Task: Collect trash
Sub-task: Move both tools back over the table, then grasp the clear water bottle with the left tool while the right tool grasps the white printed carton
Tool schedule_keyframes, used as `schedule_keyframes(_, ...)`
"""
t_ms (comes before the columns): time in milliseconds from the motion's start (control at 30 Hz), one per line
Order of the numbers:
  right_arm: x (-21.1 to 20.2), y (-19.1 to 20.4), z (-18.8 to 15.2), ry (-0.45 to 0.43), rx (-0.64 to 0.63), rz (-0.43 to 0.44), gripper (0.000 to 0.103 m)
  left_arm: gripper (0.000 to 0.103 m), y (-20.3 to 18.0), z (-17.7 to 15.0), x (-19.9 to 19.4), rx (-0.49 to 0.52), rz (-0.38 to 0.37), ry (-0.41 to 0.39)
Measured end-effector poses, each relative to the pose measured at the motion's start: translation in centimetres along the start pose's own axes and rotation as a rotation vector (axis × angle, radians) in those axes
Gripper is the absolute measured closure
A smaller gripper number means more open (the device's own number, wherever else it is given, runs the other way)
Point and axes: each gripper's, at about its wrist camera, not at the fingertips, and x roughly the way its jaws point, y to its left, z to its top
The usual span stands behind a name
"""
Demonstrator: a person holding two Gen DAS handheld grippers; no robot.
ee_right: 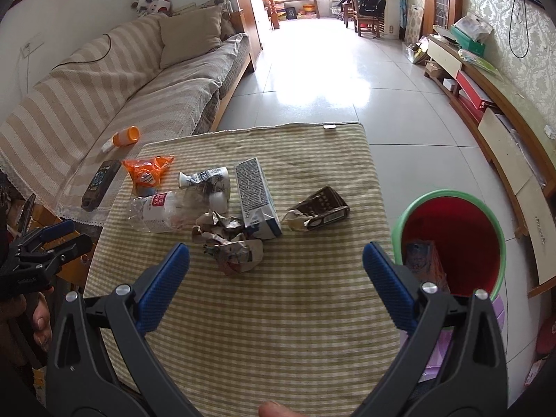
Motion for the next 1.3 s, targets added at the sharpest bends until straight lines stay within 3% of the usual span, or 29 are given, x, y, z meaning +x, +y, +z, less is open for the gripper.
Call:
schedule_keyframes(167, 2.5, 1.3, 0.9, 0.036, -0.041, -0.008, 0.005, 0.008, 0.7, 1.2, 2.7, 0.075, 0.016, 0.053)
schedule_keyframes(400, 7.1, 2.1, 2.6, 0.095, -0.085, -0.015, 0.005, 0.008, -0.2, 3.4, 6.4, 0.317, 0.074, 0.136)
schedule_keyframes(667, 12.6, 3.0, 4.6, 0.187, -0.124, -0.02, 0.005, 0.008, -1.2, 4.7, 10.5, 0.526, 0.111, 0.242)
schedule_keyframes(800, 15.0, 3.0, 5.4, 0.25, -0.125, -0.022, 0.013, 0.008, -1.9, 4.6, 12.4, 0.64, 0.133, 0.309)
schedule_keyframes(1067, 18.3, 3.1, 5.5, 0.357, -0.15, -0.017, 0.03, 0.009, -2.8, 4.3, 14.4, 0.719, 0.118, 0.381)
schedule_keyframes(1167, 19.1, 3.3, 5.3, 0.382, -0.172, -0.008, 0.042, 0.015, -3.1, 3.8, 14.8, 0.732, 0.101, 0.412)
schedule_keyframes(1300, 19.9, 3.3, 5.1, 0.407, -0.188, -0.002, 0.062, 0.02, -3.5, 3.3, 15.0, 0.764, 0.139, 0.418)
